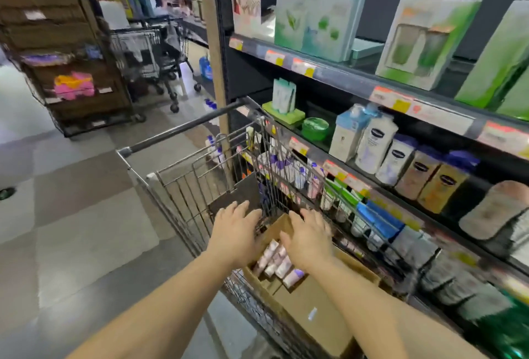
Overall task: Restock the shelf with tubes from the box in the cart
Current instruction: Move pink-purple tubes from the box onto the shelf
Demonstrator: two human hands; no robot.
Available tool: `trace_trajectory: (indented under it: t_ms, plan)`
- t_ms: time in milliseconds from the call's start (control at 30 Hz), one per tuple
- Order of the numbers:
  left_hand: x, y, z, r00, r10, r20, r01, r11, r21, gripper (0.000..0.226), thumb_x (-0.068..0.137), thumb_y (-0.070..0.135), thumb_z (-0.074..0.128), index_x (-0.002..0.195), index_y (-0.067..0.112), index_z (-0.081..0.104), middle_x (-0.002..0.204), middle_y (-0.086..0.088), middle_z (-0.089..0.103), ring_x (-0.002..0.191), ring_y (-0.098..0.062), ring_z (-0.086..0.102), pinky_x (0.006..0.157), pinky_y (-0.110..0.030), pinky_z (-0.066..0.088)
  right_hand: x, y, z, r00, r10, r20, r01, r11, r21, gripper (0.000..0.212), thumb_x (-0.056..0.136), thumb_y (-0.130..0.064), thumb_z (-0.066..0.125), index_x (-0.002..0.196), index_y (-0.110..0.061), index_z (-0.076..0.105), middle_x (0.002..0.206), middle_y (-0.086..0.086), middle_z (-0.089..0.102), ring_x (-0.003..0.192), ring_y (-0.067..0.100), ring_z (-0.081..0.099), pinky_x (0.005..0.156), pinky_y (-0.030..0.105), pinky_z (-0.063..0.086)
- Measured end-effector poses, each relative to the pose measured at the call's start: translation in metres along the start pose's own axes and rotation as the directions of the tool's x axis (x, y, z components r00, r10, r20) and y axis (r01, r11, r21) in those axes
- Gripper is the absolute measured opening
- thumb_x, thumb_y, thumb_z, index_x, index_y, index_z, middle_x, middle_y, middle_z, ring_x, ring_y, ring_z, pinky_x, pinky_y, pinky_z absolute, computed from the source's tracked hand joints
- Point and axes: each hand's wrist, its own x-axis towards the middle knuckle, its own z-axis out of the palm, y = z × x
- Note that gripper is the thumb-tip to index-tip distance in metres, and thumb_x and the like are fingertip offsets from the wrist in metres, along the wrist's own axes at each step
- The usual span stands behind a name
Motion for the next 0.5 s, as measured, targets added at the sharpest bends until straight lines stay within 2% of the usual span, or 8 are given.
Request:
trace_trajectory:
  t_ms: [267,367,500]
  plan:
    - [0.09,-0.005,0.045,0.995,0.082,0.055,-0.086,0.993,0.082,0.064,0.093,0.048,0.048,0.149,0.03,0.024,0.16,-0.007,0.017,0.147,-0.03,0.011,0.118,-0.05,0.008,0.078,0.038,0.029,0.992,0.11,0.057,-0.111,0.994,0.008,0.057,0.097,-0.044,0.043,0.148,-0.024,0.029,0.157,0.006,0.021,0.147,0.026,0.01,0.119,0.045,0.009]
    - [0.124,-0.008,0.061,0.993,0.098,0.06,-0.102,0.991,0.081,0.065,0.094,0.048,0.048,0.15,0.031,0.021,0.161,-0.007,0.012,0.148,-0.03,0.007,0.118,-0.049,0.004,0.1,0.051,0.041,0.989,0.132,0.07,-0.131,0.991,-0.01,0.057,0.098,-0.044,0.043,0.148,-0.022,0.029,0.155,0.005,0.025,0.145,0.025,0.014,0.118,0.043,0.01]
    - [0.152,-0.004,0.087,0.985,0.138,0.107,-0.145,0.987,0.068,0.066,0.094,0.049,0.049,0.151,0.031,0.021,0.161,-0.008,0.012,0.148,-0.03,0.007,0.119,-0.05,0.003,0.116,0.077,0.064,0.966,0.232,0.116,-0.232,0.973,-0.016,0.057,0.098,-0.046,0.041,0.149,-0.024,0.028,0.156,0.004,0.023,0.146,0.025,0.012,0.118,0.043,0.01]
